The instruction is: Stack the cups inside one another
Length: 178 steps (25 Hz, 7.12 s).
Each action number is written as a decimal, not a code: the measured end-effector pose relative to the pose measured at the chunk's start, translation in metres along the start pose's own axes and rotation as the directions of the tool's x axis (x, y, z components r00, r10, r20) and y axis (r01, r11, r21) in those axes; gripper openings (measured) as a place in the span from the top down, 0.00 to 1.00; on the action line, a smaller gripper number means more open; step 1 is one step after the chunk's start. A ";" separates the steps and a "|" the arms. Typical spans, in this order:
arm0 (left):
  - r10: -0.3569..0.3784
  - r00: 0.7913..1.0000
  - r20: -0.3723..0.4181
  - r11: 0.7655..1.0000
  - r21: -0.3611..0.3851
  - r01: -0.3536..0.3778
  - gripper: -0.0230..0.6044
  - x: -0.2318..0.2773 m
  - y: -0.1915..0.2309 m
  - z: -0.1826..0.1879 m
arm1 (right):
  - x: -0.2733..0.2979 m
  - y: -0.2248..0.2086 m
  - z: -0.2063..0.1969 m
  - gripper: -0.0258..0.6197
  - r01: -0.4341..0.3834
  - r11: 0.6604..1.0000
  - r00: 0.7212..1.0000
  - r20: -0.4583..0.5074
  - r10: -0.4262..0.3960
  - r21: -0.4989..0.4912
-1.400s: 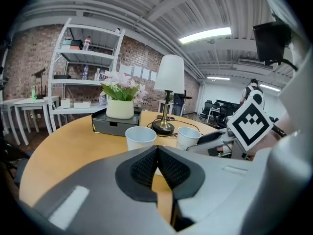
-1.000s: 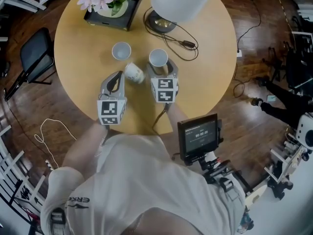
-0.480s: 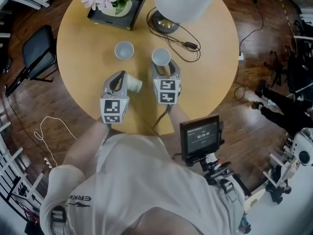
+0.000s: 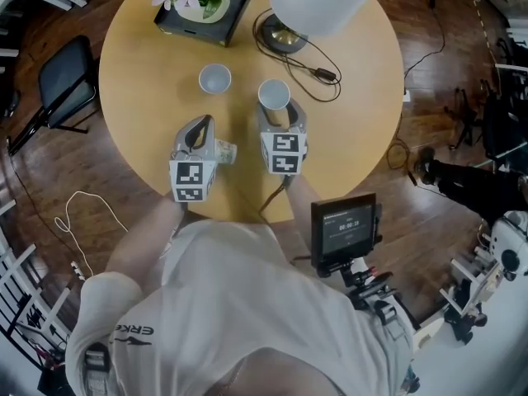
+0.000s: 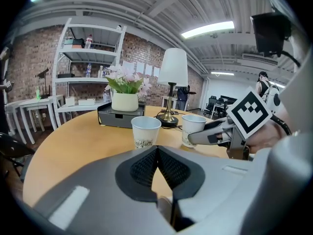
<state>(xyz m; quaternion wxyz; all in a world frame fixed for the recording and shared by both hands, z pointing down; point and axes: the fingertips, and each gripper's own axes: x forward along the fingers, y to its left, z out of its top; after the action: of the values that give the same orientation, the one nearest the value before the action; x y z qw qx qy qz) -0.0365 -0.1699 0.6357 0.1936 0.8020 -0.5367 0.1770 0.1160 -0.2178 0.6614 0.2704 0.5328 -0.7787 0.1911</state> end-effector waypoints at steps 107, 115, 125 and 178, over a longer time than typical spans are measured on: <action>0.104 0.991 0.087 0.994 -0.035 -0.101 0.96 -0.046 0.077 0.046 | 0.035 0.112 0.098 0.51 -0.179 0.979 0.979 0.077 0.187 -0.098; 0.098 0.992 0.080 0.995 -0.032 -0.096 0.96 -0.044 0.075 0.045 | 0.036 0.113 0.089 0.50 -0.197 0.976 0.978 0.057 0.203 -0.096; 0.086 0.993 0.076 0.996 -0.026 -0.085 0.96 -0.041 0.073 0.042 | 0.038 0.114 0.084 0.41 -0.219 0.971 0.974 0.030 0.223 -0.101; -0.009 0.968 0.252 1.000 -0.015 0.013 0.96 -0.115 -0.016 0.083 | -0.159 0.069 0.103 0.94 0.008 0.997 0.948 0.317 0.019 -0.083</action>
<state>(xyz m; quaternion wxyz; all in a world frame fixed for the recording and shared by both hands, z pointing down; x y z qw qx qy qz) -0.0572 -0.1146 0.5055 0.1316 0.8193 -0.5539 0.0684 0.0744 -0.1372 0.4811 0.1629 0.5427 -0.8209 0.0713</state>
